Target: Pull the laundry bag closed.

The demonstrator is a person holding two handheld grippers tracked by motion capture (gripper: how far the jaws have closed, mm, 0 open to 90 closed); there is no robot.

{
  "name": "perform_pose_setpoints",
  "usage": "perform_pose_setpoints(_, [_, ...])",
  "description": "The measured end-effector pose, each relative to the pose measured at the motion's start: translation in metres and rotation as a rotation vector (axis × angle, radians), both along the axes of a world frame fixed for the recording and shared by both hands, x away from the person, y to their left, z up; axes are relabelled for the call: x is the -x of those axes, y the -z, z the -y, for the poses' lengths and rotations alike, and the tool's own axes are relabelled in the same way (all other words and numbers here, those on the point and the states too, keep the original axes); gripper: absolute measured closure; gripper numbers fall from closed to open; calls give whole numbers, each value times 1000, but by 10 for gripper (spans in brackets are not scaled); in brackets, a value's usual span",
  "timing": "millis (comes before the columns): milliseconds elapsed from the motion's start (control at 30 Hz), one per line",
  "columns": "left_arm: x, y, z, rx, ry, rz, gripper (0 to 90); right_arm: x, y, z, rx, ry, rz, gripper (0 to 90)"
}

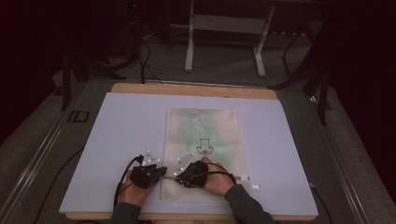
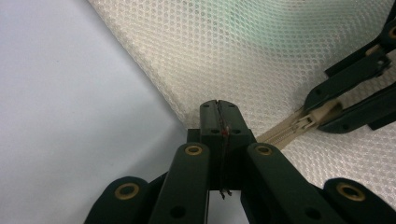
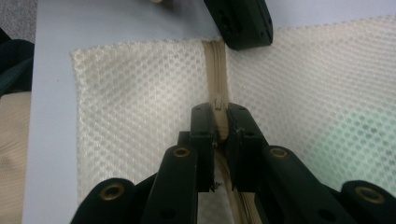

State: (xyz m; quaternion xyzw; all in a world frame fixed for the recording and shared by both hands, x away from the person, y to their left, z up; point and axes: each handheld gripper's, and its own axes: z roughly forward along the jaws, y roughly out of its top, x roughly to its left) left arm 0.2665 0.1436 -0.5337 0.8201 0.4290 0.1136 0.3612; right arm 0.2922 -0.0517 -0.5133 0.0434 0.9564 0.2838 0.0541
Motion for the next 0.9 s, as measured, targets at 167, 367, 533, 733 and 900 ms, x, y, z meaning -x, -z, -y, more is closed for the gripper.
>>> perform_pose_setpoints(167, [0, 0, 0, 0, -3, -2, 896, 0, -3, 6, -1, 4, -4, 823])
perform_pose_setpoints(367, [0, 0, 0, 0, -3, -2, 896, 0, -2, 8, 4, 1, -7, 824])
perform_pose_setpoints(533, [0, 0, 0, -3, -2, -2, 895, 0, -4, 13, 14, 0, -7, 824])
perform_pose_setpoints(733, [0, 0, 0, -3, -5, -4, 895, -1, -7, 24, 11, 12, -13, 824])
perform_pose_setpoints(900, [0, 0, 0, -2, -5, -5, 895, -1, -6, 28, 19, 13, -14, 823])
